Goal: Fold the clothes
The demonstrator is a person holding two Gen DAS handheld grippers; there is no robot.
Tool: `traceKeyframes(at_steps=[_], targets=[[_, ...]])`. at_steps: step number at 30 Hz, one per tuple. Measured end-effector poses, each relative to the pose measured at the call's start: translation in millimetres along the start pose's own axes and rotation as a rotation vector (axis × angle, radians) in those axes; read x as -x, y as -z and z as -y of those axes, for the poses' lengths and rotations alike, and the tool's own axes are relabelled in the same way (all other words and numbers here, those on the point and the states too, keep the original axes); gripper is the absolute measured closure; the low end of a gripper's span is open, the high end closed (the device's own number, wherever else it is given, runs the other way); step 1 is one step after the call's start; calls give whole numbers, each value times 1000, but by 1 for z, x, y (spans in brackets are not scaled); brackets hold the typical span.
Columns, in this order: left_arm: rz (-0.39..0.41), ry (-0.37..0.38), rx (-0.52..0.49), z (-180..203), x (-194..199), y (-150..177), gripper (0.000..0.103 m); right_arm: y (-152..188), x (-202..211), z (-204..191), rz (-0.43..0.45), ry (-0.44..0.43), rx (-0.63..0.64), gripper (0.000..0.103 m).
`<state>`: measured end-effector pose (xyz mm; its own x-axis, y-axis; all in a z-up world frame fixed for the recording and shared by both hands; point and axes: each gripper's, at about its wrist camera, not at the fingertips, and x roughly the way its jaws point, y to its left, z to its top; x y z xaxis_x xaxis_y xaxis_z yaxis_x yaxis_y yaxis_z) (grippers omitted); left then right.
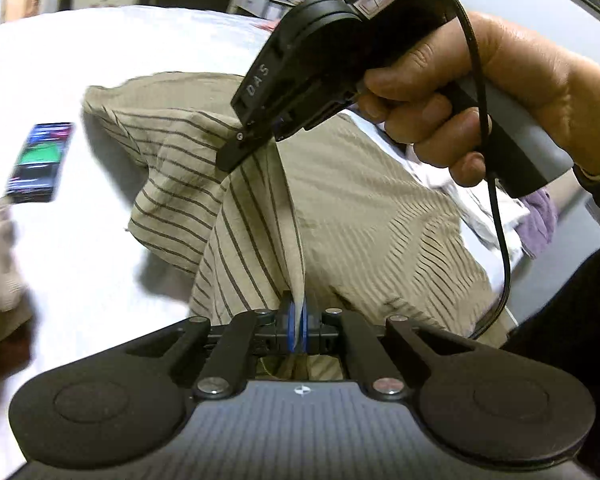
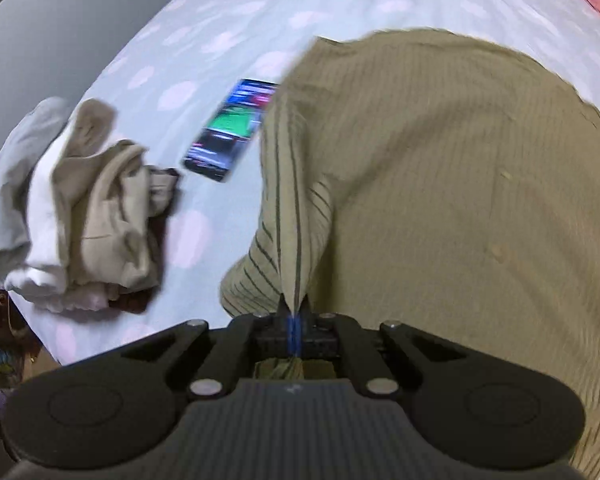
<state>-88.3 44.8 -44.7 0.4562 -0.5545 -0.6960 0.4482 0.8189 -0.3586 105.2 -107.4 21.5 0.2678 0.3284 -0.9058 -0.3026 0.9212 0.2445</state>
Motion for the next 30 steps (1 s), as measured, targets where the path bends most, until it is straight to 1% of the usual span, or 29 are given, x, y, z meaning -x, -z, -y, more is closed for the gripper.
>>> traceKeyframes(at_steps=[2, 4, 6, 9, 10, 13, 15, 17, 19, 22, 23, 24, 25, 26, 27, 28, 29, 30], targets=[[-22, 37, -1, 5, -11, -1, 100, 10, -1, 26, -9, -19, -48, 101], [-33, 52, 12, 3, -18, -5, 97, 20, -8, 49, -23, -18, -97, 101], [-21, 56, 58, -6, -20, -10, 93, 27, -18, 70, -43, -9, -135, 100], [-7, 60, 155, -29, -26, -18, 93, 35, -31, 94, -70, 23, -161, 100], [-4, 57, 174, -34, -27, -20, 93, 38, -35, 101, -78, 18, -177, 100], [-4, 42, 209, -46, -34, -25, 91, 43, -46, 113, -101, 3, -211, 98], [-4, 43, 229, -54, -40, -31, 90, 45, -50, 116, -101, 8, -207, 97], [-12, 64, 235, -54, -45, -36, 90, 47, -53, 119, -97, 14, -203, 96], [-31, 103, 213, -48, -51, -39, 90, 49, -54, 125, -92, 7, -219, 96], [-104, 147, 132, -26, -63, -35, 90, 53, -53, 134, -84, -11, -237, 95], [-145, 165, 108, -18, -68, -31, 90, 54, -52, 137, -81, -18, -236, 94], [-194, 184, 87, -9, -73, -25, 90, 56, -51, 140, -78, -25, -234, 91], [-248, 201, 62, -1, -80, -19, 90, 58, -50, 141, -82, -2, -223, 89], [-282, 207, 42, 3, -84, -14, 90, 59, -50, 141, -88, 31, -209, 85], [-306, 207, 25, 6, -86, -11, 90, 61, -50, 141, -94, 63, -194, 74], [-329, 207, 9, 9, -88, -7, 90, 62, -47, 139, -84, 91, -168, 68], [-352, 207, -8, 12, -90, -4, 90, 63, -44, 136, -68, 119, -138, 67], [-358, 202, -8, 11, -90, -3, 90, 62, -39, 134, -46, 129, -115, 67]])
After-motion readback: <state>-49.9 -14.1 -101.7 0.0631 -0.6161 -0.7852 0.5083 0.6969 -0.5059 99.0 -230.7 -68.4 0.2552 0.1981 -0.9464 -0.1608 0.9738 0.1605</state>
